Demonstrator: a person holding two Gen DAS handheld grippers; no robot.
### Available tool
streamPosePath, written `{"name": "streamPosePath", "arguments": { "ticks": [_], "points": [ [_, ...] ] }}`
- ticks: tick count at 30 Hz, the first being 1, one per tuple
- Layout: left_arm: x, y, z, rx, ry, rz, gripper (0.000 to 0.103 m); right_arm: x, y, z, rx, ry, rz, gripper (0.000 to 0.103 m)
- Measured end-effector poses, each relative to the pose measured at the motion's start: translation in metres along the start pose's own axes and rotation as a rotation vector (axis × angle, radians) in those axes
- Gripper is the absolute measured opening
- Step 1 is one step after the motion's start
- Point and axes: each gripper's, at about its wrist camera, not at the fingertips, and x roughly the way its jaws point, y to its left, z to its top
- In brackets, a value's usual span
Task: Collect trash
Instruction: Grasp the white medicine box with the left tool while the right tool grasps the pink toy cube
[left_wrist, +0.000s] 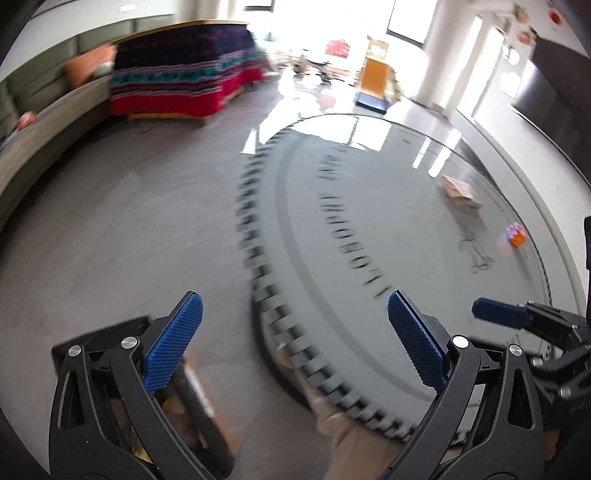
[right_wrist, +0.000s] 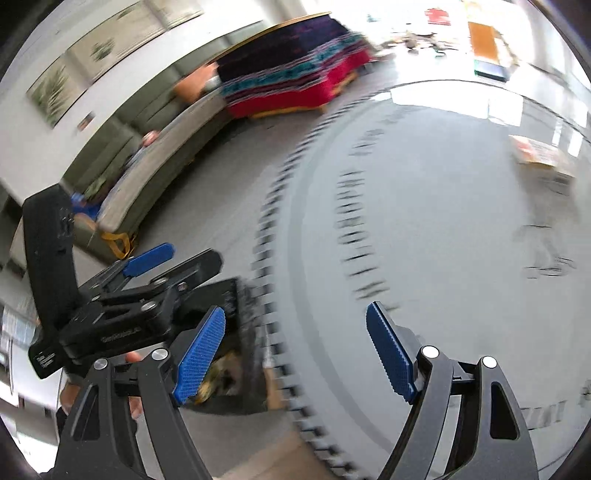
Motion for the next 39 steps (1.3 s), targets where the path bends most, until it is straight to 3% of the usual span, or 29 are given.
{"name": "streamPosePath", "arguments": {
  "ticks": [9, 23, 28, 35, 36, 38, 39],
  "points": [
    [0.051, -0.090, 0.041, 0.181, 0.051, -0.107, 0.097, -0.034, -0.127, 0.024, 0.210, -0.076, -0.128, 0.080],
    [0.150, -0.212, 0.085, 0.414, 0.120, -0.247, 0.097, -0.086, -0.301, 0.031, 0.514, -0.180, -0.351, 0.080],
    [0.187, -0.236, 0.106, 0.459, 0.164, -0.256, 0.097, -0.081, -0.354, 0.048, 0.572, -0.151, -0.458, 0.079],
    [0.228, -0.266, 0.135, 0.519, 0.196, -0.249, 0.097, -0.067, -0.394, 0.068, 0.581, -0.102, -0.533, 0.079],
    [0.230, -0.268, 0.138, 0.527, 0.196, -0.252, 0.097, -0.065, -0.397, 0.070, 0.579, -0.096, -0.540, 0.078],
    [0.242, -0.280, 0.147, 0.563, 0.209, -0.261, 0.097, -0.058, -0.400, 0.074, 0.567, -0.078, -0.537, 0.063],
    [0.249, -0.286, 0.152, 0.587, 0.213, -0.261, 0.097, -0.055, -0.402, 0.074, 0.559, -0.063, -0.540, 0.046]
  ]
}}
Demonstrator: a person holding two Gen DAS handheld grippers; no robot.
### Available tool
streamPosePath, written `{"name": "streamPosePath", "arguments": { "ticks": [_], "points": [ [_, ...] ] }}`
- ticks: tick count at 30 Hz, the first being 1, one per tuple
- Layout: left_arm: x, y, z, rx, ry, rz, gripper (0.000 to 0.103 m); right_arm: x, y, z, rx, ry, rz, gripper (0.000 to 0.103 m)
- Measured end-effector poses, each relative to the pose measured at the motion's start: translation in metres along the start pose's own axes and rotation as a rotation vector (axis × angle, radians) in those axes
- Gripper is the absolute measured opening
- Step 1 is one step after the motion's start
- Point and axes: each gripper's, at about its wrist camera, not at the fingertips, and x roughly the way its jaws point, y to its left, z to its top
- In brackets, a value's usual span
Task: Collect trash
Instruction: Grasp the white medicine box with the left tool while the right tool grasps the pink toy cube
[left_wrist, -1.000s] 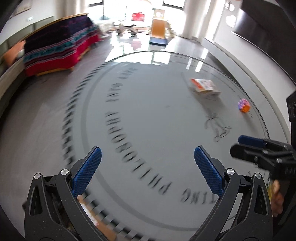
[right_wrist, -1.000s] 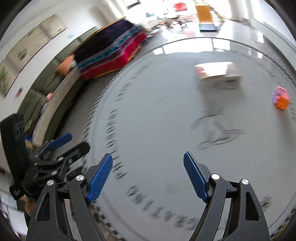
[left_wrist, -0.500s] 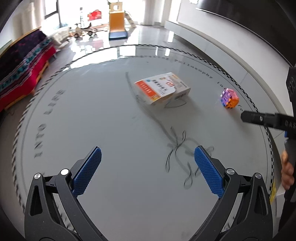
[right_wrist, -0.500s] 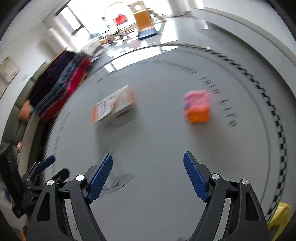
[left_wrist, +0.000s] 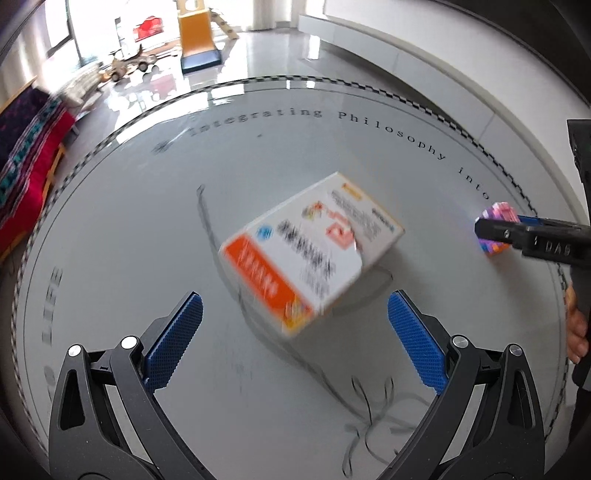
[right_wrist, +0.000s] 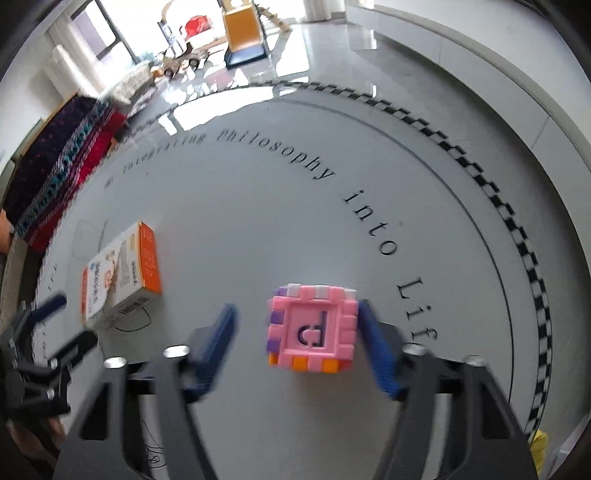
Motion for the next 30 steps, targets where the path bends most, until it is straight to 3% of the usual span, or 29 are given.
{"name": "streamPosePath", "arguments": {
  "ticks": [6, 11, 14, 15, 19, 30],
  "points": [
    [0.030, -0.011, 0.024, 0.133, 0.043, -0.024, 0.097, -0.001, 0.002, -0.002, -0.043, -0.012, 0.000, 0.045],
    [0.044, -0.022, 0.030, 0.249, 0.078, 0.016, 0.097, 0.000, -0.002, -0.002, -0.050, -0.025, 0.009, 0.045],
    [0.042, -0.022, 0.032, 0.236, 0.053, 0.010, 0.096, 0.000, 0.000, -0.004, -0.049, -0.031, 0.005, 0.045],
    [0.042, -0.022, 0.033, 0.227, 0.043, 0.004, 0.089, -0.001, 0.000, -0.004, -0.048, -0.031, 0.010, 0.045],
    [0.034, -0.023, 0.026, 0.170, 0.008, 0.006, 0.084, -0.002, 0.002, -0.006, -0.035, -0.027, 0.031, 0.045],
    [-0.021, -0.044, -0.025, 0.146, -0.048, 0.006, 0.084, -0.036, 0.020, -0.043, -0.053, -0.026, 0.087, 0.045]
  ]
}}
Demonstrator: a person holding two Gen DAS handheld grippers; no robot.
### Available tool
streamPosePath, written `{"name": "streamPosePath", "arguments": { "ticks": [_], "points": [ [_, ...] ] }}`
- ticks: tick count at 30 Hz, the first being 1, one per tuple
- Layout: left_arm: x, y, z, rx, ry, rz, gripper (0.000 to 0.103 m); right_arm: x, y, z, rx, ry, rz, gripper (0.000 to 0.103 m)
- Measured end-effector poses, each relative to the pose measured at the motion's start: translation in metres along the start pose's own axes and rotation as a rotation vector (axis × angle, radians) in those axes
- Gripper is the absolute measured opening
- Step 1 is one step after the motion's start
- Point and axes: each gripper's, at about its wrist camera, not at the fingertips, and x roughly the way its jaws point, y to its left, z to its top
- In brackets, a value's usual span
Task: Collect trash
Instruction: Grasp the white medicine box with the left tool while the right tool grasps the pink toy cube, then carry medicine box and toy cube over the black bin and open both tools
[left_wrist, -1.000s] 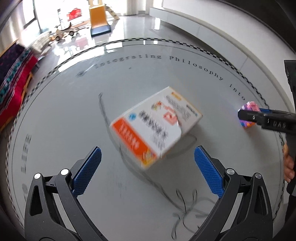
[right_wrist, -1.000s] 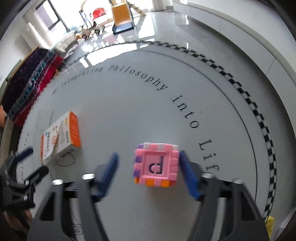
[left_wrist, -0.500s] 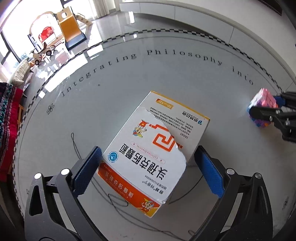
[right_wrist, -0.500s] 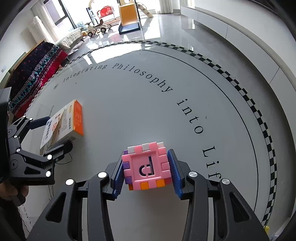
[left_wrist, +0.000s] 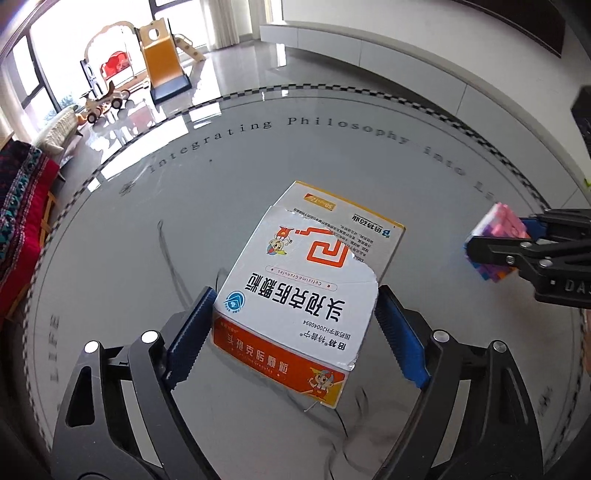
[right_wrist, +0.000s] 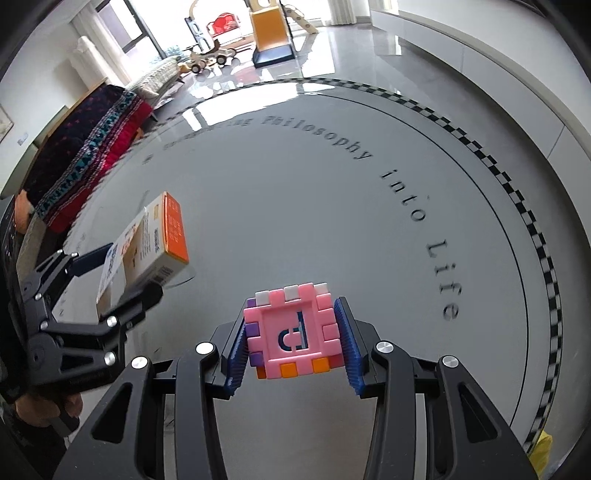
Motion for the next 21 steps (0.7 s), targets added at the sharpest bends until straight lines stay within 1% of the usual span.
{"name": "streamPosePath", "arguments": {
  "ticks": [1, 6, 9, 12, 14, 21],
  "points": [
    [-0.011, -0.003, -0.008, -0.005, -0.008, 0.001, 0.084, -0.005, 0.004, -0.004, -0.004, -0.004, 0.008, 0.045],
    [-0.041, -0.006, -0.028, -0.017, -0.028, 0.017, 0.084, -0.032, 0.028, -0.025, -0.038, -0.013, 0.036, 0.045],
    [-0.065, -0.007, -0.046, -0.034, -0.045, 0.042, 0.084, -0.048, 0.046, -0.037, -0.073, -0.020, 0.049, 0.045],
    [-0.081, -0.006, -0.057, -0.050, -0.059, 0.050, 0.084, -0.064, 0.064, -0.050, -0.100, -0.026, 0.066, 0.045],
    [-0.097, -0.007, -0.070, -0.063, -0.070, 0.057, 0.084, -0.072, 0.073, -0.058, -0.119, -0.029, 0.072, 0.045],
    [-0.134, -0.010, -0.109, -0.105, -0.103, 0.089, 0.084, -0.099, 0.109, -0.093, -0.178, -0.038, 0.108, 0.045]
  ]
}}
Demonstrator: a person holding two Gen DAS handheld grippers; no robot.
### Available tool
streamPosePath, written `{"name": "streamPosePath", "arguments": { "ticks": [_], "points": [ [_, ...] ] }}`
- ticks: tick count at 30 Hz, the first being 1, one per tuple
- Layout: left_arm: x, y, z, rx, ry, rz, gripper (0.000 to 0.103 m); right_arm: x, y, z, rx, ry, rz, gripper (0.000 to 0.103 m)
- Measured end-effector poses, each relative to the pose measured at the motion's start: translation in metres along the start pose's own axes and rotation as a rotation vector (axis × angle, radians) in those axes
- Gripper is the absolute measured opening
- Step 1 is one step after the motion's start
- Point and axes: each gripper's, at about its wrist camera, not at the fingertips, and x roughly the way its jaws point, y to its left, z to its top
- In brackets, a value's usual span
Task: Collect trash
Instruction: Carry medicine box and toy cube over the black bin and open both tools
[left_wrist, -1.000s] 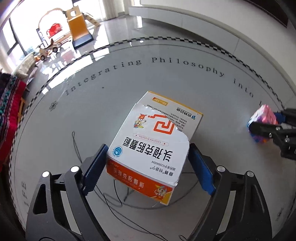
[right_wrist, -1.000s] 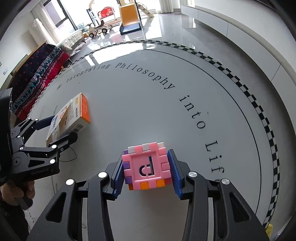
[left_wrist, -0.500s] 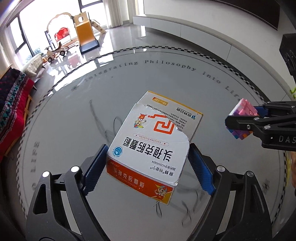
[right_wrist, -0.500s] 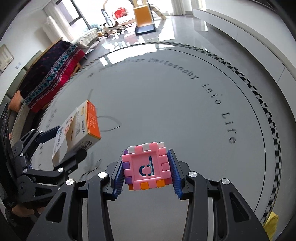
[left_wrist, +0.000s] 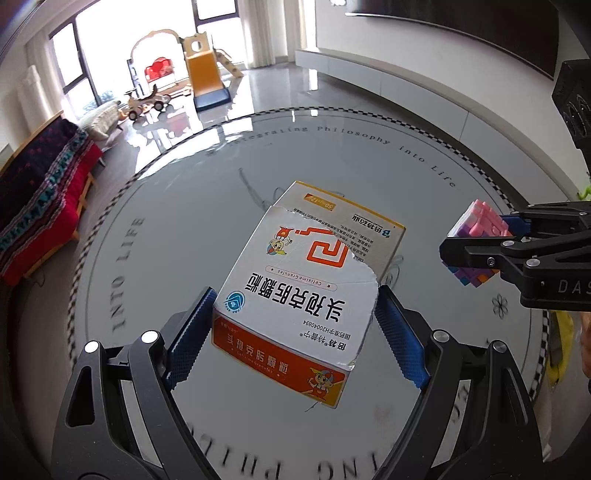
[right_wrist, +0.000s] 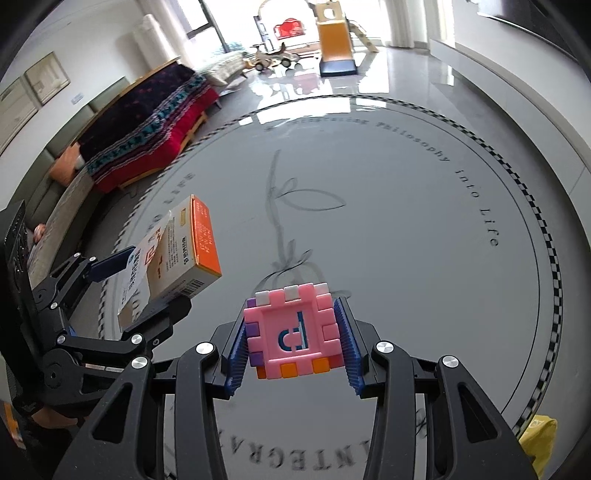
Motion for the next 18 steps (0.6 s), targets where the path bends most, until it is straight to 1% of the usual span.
{"name": "streamPosePath", "arguments": {
  "ticks": [3, 6, 12, 18],
  "points": [
    [-0.019, 0.003, -0.019, -0.028, -0.013, 0.015, 0.084, -0.006, 0.017, -0.010, -0.026, -0.001, 0.013, 0.045],
    [-0.031, 0.006, -0.032, -0.053, -0.021, 0.030, 0.084, -0.011, 0.033, -0.020, -0.051, 0.000, 0.023, 0.045],
    [-0.058, 0.027, -0.061, -0.100, -0.033, 0.056, 0.084, -0.021, 0.066, -0.043, -0.106, -0.002, 0.051, 0.045],
    [-0.089, 0.044, -0.101, -0.177, -0.047, 0.110, 0.084, -0.031, 0.103, -0.062, -0.168, -0.009, 0.081, 0.045]
  ]
}}
